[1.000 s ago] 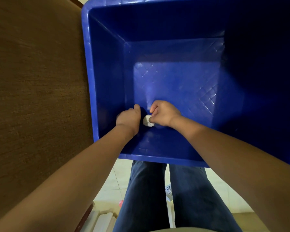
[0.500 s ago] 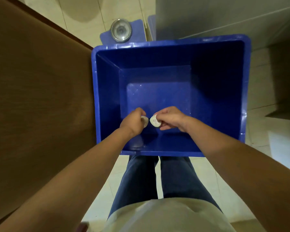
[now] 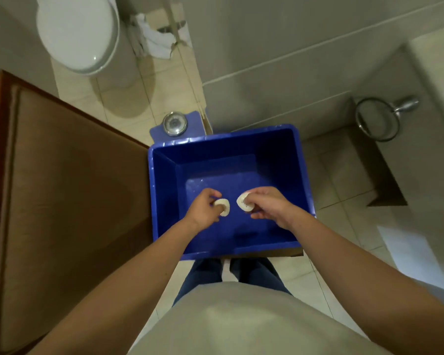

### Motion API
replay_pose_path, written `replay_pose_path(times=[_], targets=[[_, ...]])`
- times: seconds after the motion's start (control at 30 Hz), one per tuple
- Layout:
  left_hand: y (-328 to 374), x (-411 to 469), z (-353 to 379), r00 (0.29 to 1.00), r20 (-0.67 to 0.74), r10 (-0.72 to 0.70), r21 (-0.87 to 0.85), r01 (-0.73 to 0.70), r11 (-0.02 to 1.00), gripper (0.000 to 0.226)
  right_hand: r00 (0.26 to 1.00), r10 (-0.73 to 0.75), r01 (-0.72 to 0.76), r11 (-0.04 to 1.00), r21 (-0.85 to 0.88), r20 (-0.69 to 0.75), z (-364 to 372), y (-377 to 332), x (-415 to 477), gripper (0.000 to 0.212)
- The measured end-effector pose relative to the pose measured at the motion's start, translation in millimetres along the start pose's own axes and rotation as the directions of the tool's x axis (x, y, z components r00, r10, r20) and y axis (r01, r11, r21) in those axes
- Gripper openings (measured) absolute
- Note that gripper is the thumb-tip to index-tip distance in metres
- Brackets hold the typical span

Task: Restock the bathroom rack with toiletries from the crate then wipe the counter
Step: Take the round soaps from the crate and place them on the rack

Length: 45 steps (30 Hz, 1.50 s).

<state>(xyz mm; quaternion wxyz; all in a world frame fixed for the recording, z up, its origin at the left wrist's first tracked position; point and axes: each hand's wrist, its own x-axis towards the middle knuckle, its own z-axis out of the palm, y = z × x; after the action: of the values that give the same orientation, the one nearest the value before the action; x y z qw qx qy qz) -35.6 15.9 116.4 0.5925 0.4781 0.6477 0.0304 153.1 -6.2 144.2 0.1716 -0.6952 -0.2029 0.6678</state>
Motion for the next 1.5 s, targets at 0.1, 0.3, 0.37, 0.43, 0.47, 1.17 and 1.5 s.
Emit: replay_pose_path(times=[0.1,0.3,0.37,0.43,0.47,1.17,1.5], targets=[[23,-12,-4,0.999,0.034,0.041,-0.026,-0.040,0.999,0.023,0.999,-0.041,0.043,0.998,0.055,-0.035,-4,-5,-25,0.023],[64,-41,-19,0.974,0.159,0.161,-0.067,-0.152,0.986,0.018,0.985,-0.143,0.160,0.969,0.188,-0.100,-6,-10,-78,0.020],[76,-51,-23,0.964,0.188,0.187,-0.103,-0.170,0.980,0.019,0.976,-0.179,0.205,0.949,0.241,-0.126,-4,-11,-95,0.019],[88,-61,-25,0.953,0.219,0.209,-0.144,-0.181,0.973,0.022,0.964,-0.206,0.250,0.921,0.300,-0.170,-2,-10,-112,0.019],[94,-66,-26,0.947,0.236,0.219,-0.166,-0.183,0.969,0.023,0.956,-0.218,0.272,0.907,0.321,-0.196,-1,-10,-121,0.019],[202,-191,125,0.590,0.743,0.316,-0.175,-0.285,0.942,0.019,0.546,-0.198,0.738,0.574,0.355,-0.814,-90,90,-293,0.028],[220,-290,291,0.511,0.760,0.402,-0.102,-0.516,0.850,0.036,0.380,-0.091,0.801,0.530,0.278,-0.920,-180,211,-391,0.021]])
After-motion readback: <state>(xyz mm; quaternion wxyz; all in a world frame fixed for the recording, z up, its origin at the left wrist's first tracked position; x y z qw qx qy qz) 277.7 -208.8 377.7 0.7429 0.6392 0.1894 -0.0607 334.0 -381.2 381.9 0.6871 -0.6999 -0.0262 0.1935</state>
